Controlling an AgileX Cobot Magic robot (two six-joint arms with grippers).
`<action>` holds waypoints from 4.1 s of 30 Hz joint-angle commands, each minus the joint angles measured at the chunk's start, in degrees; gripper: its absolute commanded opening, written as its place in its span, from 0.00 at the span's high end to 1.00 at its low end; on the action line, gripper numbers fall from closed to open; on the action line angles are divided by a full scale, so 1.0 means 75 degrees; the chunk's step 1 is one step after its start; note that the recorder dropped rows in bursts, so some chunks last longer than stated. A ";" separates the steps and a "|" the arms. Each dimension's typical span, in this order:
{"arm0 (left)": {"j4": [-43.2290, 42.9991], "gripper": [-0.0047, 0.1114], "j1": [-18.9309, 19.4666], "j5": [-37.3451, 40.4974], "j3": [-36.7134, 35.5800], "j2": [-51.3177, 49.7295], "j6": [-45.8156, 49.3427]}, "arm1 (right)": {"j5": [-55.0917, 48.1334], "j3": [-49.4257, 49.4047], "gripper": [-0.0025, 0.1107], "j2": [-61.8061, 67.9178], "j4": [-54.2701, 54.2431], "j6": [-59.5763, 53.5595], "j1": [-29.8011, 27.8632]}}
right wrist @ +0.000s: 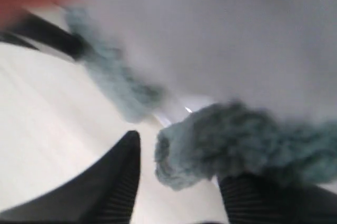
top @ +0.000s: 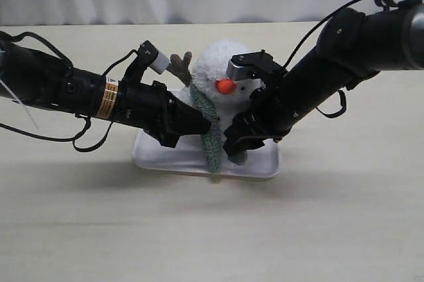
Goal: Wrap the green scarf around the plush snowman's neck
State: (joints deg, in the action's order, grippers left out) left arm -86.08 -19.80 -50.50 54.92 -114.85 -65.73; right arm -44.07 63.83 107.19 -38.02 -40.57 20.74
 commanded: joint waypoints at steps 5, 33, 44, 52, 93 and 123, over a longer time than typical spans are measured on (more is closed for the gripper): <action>0.0140 0.71 -0.0026 -0.0472 0.0029 -0.0016 -0.0041 | -0.0039 -0.0080 0.47 0.0170 -0.1236 -0.1256 0.0011; 0.0138 0.71 -0.0365 0.0236 0.0029 -0.0016 -0.0011 | 0.0852 -0.0080 0.94 0.0539 -0.1484 -0.1794 0.0011; -0.0686 0.71 0.0593 -0.1025 0.0029 -0.0002 -0.0659 | 0.1118 -0.0080 0.94 0.0525 -0.0084 -0.0348 0.0011; -0.0499 0.71 0.0765 -0.0875 0.0029 -0.0002 -0.0676 | 0.1681 -0.0449 0.94 0.0620 -0.0148 -0.0291 0.0011; -0.0473 0.72 0.0765 -0.0698 0.0029 -0.0002 -0.0576 | -0.2563 -0.0161 0.92 -0.2268 0.1157 0.1744 0.0011; 0.1921 0.96 0.0765 0.3687 -0.2559 0.6049 0.0160 | 0.1333 -0.1906 0.94 -0.8126 0.1827 0.1790 0.0011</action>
State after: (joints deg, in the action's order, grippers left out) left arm -73.21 -14.12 -26.79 37.55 -74.92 -64.88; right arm -35.00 49.91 48.15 -24.74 -26.08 20.77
